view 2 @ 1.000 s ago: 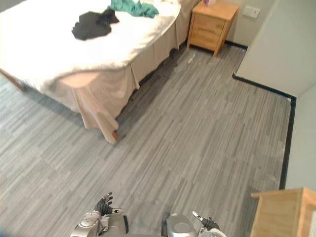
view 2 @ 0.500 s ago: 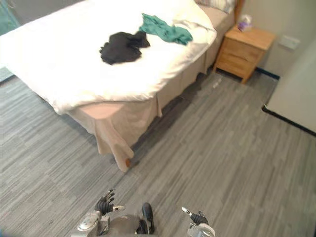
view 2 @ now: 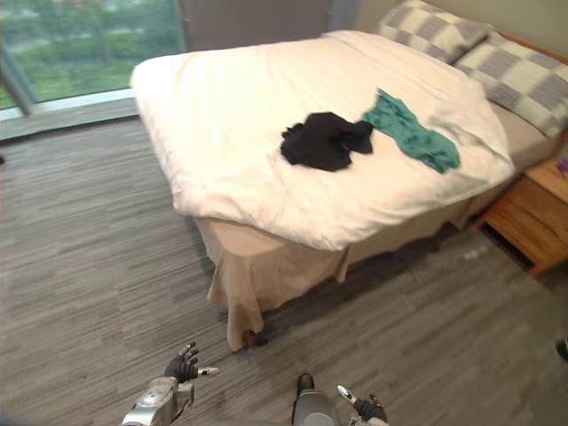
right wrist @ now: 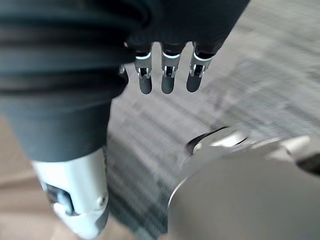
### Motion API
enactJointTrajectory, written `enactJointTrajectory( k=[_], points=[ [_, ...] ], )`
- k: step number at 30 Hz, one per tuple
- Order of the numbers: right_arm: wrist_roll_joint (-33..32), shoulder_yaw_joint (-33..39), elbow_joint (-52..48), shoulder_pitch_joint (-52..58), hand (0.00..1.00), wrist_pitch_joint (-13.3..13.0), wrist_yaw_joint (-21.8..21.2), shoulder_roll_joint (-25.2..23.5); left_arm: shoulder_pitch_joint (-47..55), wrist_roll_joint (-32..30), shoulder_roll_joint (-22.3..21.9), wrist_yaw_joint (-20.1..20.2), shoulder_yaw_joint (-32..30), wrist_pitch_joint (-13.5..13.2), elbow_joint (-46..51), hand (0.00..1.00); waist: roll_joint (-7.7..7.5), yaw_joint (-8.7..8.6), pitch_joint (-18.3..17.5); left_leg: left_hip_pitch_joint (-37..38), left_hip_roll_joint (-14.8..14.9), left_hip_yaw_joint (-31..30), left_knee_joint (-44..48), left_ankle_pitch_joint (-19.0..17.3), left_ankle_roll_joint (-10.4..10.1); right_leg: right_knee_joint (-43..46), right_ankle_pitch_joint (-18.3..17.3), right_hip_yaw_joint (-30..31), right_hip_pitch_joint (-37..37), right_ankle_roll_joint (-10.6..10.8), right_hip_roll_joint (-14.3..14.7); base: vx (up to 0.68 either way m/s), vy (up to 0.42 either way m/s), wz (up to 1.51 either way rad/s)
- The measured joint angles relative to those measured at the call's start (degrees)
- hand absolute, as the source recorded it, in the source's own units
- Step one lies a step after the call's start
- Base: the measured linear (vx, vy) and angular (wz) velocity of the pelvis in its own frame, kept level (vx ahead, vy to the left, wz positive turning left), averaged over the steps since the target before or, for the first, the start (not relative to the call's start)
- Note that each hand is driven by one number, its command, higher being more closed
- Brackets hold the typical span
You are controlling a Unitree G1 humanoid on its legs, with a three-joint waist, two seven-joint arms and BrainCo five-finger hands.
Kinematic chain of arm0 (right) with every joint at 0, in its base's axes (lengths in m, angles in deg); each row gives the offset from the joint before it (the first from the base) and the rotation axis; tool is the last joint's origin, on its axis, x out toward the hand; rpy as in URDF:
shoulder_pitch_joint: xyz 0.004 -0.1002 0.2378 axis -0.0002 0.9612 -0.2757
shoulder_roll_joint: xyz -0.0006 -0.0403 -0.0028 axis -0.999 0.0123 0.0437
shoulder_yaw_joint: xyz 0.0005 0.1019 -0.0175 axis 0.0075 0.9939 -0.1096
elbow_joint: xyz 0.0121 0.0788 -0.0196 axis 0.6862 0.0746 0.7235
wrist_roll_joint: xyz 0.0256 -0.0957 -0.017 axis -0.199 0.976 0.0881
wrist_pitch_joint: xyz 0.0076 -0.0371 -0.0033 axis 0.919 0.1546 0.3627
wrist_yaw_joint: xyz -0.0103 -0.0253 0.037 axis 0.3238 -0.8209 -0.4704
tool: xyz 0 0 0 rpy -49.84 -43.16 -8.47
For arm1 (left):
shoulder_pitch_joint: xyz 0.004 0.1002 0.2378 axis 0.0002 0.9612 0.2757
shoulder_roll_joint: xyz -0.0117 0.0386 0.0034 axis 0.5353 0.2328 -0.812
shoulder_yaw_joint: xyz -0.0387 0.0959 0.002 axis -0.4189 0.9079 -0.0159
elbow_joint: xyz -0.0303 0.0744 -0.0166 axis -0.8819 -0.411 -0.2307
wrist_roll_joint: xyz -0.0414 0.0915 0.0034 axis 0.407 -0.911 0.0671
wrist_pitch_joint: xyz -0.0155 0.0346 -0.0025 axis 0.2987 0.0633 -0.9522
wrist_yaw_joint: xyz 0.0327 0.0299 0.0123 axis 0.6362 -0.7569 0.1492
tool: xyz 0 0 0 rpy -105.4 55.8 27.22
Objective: Tidy the bed and pick cloth on bed and put in laundry
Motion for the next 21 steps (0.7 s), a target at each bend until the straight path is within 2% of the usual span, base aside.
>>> enactJointTrajectory(
  k=[1, 4, 8, 11, 13, 14, 15, 16, 17, 21],
  points=[
    [0.64, -1.07, 0.05, -0.81, 0.0, -0.47, -0.47, 0.46, -0.01, -0.7, -0.34, -0.15, -1.61, -0.34, -0.07, 0.0, 1.06, 0.29, 0.22, 0.82, 1.47, 0.13, -0.29, -0.37, -0.29, 0.19, -0.76, -0.85, 0.82, -0.82, 1.15, 0.23, -0.246, 0.18],
    [1.18, -3.63, 0.02, -1.88, 0.0, -0.7, -2.09, 0.66, 1.11, -0.97, -0.27, -1.38, -1.79, -0.34, -0.32, 0.0, 2.38, 0.36, -0.02, 1.66, 4.06, 0.13, -0.29, -0.81, -1.04, 0.18, -2.38, -2.59, 2.41, -2.25, 3.28, 0.19, -0.224, 0.17],
    [4.95, -4.73, 0.12, -2.09, 0.0, 0.0, -3.51, 1.04, 2.21, -0.57, -0.48, -2.02, -2.55, -0.41, -0.31, 0.0, 2.0, 0.9, -0.26, -0.74, 4.62, 0.05, 5.69, -1.43, -2.17, -0.64, -4.4, -4.75, 4.48, -2.56, 3.47, 0.07, -0.111, 0.34],
    [7.08, -6.33, 0.17, -2.07, 0.0, 1.97, -4.56, 1.61, 2.18, 1.63, -0.2, -2.21, -4.4, -0.45, -0.18, 0.0, 1.72, 1.23, -0.49, -8.88, 4.49, 0.74, 20.78, -1.62, -3.94, -4.95, -4.68, -6.97, 7.61, -2.57, 3.24, 0.02, -0.057, 0.43],
    [7.46, -6.5, 0.18, -2.04, 0.0, 3.45, -4.61, 1.67, 2.69, 2.29, -0.49, -2.39, -5.74, -0.16, -0.11, 0.0, 1.54, 1.46, -0.5, -11.61, 6.21, 4.98, 24.67, -3.37, -3.3, -6.72, -4.43, -7.13, 9.36, -2.6, 3.06, 0.04, -0.019, 0.39],
    [7.85, -6.66, 0.2, -2.02, 0.0, 4.4, -4.64, 2.44, 2.79, 3.68, -0.85, -2.46, -6.31, 0.11, -0.12, 0.0, 2.05, 1.9, -0.47, -12.08, 7.57, 7.19, 22.7, -4.32, -3.4, -6.96, -4.4, -7.83, 10.24, -2.42, 2.42, 0.03, 0.039, 0.31],
    [7.99, -7.29, 0.2, -2.05, 0.0, 5.21, -4.68, 3.15, 2.99, 3.9, -0.93, -2.44, -6.5, 0.38, -0.12, 0.0, 2.57, 2.0, -0.6, -12.36, 8.39, 8.05, 17.93, -3.57, -3.69, -7.11, -4.31, -8.46, 10.6, -1.58, 1.85, 0.05, 0.112, 0.29],
    [8.21, -7.67, 0.18, -2.03, 0.0, 5.5, -4.76, 3.79, 3.32, 3.95, -1.15, -2.44, -6.75, 0.56, -0.13, 0.0, 3.51, 1.97, -0.79, -12.38, 9.13, 7.84, 11.7, -0.59, -4.13, -7.47, -3.91, -8.6, 10.8, -0.85, 1.72, 0.13, 0.248, 0.07],
    [8.23, -7.65, 0.38, -2.01, 0.0, 6.16, -4.76, 4.32, 3.55, 4.86, -1.15, -2.43, -8.08, 0.96, -0.17, 0.0, 3.67, 2.51, -1.47, -11.08, 7.92, 8.98, 7.19, 2.29, -3.54, -9.02, -2.72, -7.72, 11.31, 0.55, 0.52, 0.13, 0.206, -0.04],
    [7.69, -7.9, 0.78, -2.1, 0.0, 6.25, -5.02, 3.64, 3.58, 4.89, 0.26, -2.43, -8.35, 1.49, -0.33, 0.0, 2.01, 2.44, -1.78, -9.72, 4.64, 9.95, 4.34, 3.43, -2.42, -12.03, -1.44, -7.49, 12.15, 1.75, -1.81, 0.2, 0.153, -0.05]
  ],
)
